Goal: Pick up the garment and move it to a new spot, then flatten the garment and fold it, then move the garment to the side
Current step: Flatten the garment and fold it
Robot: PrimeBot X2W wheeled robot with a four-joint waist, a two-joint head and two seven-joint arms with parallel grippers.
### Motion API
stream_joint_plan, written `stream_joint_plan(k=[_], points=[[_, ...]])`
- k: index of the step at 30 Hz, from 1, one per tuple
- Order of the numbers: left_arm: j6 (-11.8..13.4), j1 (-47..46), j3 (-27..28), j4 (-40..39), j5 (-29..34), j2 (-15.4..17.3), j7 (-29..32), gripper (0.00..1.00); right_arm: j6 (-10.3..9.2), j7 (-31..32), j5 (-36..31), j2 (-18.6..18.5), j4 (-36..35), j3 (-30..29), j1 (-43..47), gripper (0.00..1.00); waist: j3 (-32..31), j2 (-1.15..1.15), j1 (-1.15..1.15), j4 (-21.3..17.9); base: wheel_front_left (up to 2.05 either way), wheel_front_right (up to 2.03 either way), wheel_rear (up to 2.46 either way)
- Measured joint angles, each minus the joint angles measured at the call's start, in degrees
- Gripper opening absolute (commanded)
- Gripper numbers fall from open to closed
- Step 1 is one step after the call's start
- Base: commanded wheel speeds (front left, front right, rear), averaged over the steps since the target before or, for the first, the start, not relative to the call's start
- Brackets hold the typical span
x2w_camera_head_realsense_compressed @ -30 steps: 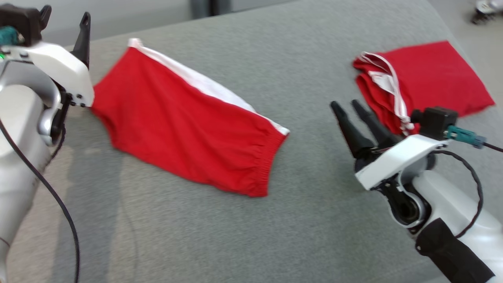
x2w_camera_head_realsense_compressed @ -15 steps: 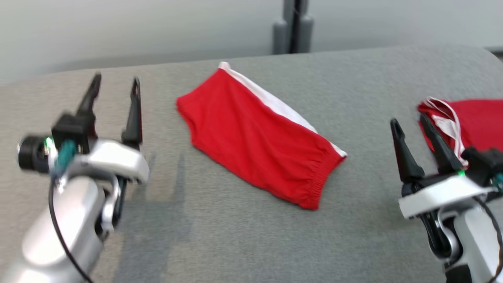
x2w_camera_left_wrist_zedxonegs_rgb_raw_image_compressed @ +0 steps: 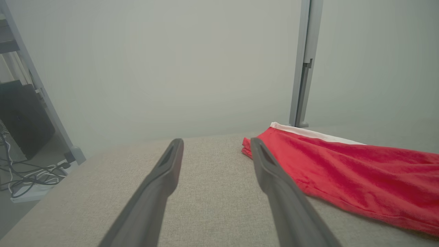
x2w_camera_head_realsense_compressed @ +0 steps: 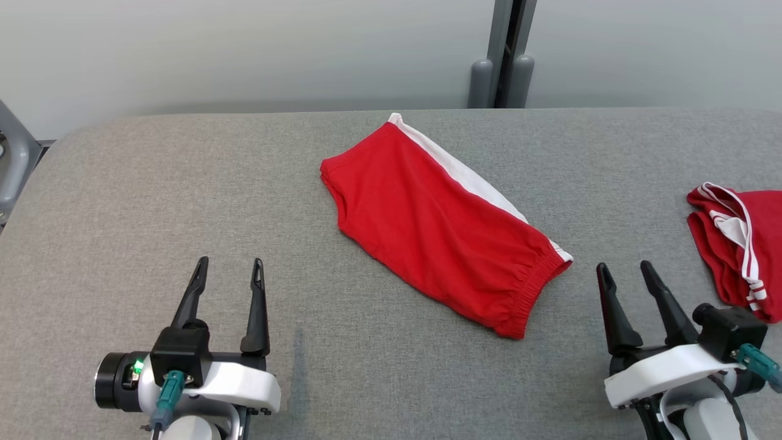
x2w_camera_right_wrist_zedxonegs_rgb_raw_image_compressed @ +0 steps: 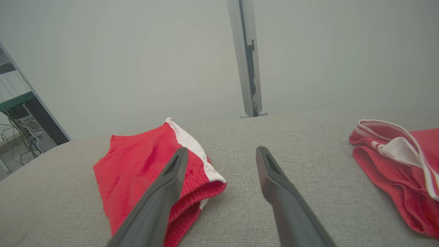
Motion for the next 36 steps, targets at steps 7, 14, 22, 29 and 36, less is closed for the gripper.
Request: stream_joint_plan(k=[7, 14, 22, 29, 36], points=[[-3.3, 1.5, 4.2, 1.1, 5.1, -3.3, 0.0, 1.0, 0.0, 0.3, 7.2, 1.9, 5.7, 2.9, -0.5, 1.0, 0.4, 0.0, 0.0, 1.0, 0.0, 0.0, 0.0], [-6.3, 1.4, 5.2, 2.0, 8.9, -5.8, 0.0, 1.0, 0.0, 2.0, 16.6, 3.5, 13.8, 5.1, -3.7, 1.0, 0.7, 0.0, 0.0, 3.1, 0.0, 0.0, 0.0], [-8.1, 1.9, 5.8, 2.9, 11.6, -6.9, 0.0, 1.0, -0.01, 4.9, 29.7, 4.2, 19.0, 7.0, -5.5, 1.0, 0.6, 0.0, 0.0, 5.9, 0.0, 0.0, 0.0], [-8.9, 1.9, 6.6, 2.9, 12.6, -7.8, 0.0, 1.0, -0.09, 6.2, 35.8, 3.7, 21.3, 8.1, -7.9, 1.0, 1.6, 0.0, 0.0, 7.2, 0.0, 0.0, 0.0], [-9.2, 0.6, 8.7, 1.2, 11.9, -8.7, 0.0, 1.0, -0.27, 7.0, 40.9, 2.4, 22.3, 9.3, -11.0, 0.77, 3.5, 0.0, 0.0, 9.1, 0.0, 0.0, 0.0]])
